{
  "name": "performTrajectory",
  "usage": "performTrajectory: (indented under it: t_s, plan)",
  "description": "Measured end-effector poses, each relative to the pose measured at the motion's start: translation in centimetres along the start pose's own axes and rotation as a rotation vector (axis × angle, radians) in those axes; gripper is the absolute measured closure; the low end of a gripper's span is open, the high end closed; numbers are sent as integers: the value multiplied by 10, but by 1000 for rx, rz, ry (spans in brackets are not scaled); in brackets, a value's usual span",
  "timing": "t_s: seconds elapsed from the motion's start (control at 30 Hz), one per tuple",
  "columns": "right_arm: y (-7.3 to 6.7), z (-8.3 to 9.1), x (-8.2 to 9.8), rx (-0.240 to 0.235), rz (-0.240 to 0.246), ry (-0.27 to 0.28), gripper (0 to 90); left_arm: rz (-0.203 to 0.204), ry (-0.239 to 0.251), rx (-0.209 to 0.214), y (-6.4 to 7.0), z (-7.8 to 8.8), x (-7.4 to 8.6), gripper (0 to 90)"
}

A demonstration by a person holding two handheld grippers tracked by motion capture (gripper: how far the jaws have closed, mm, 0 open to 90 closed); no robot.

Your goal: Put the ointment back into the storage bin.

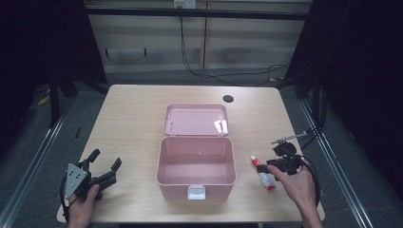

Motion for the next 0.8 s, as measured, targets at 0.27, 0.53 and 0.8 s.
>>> performTrajectory:
  t_s: [0.27,0.53,0.8]
  plan:
    - [5,-11,-8,74,34,-94,500,2,1,-7,0,0,0,157]
    - [3,-21,-18,109,59,-200,565,-4,1,-7,0,0,0,157]
    - [8,-27,-23,120,61,-252,583,3,3,-3,1,1,0,157]
Point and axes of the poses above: each handheld gripper's, and its own axes: z roughly backward along the jaws, x roughly out of its underside, y roughly to its right, the point moved 2 cm from there along -z, roughly forward along the jaws, and after that the axes turned 11 degrees about -z, right-handed, at the moved point
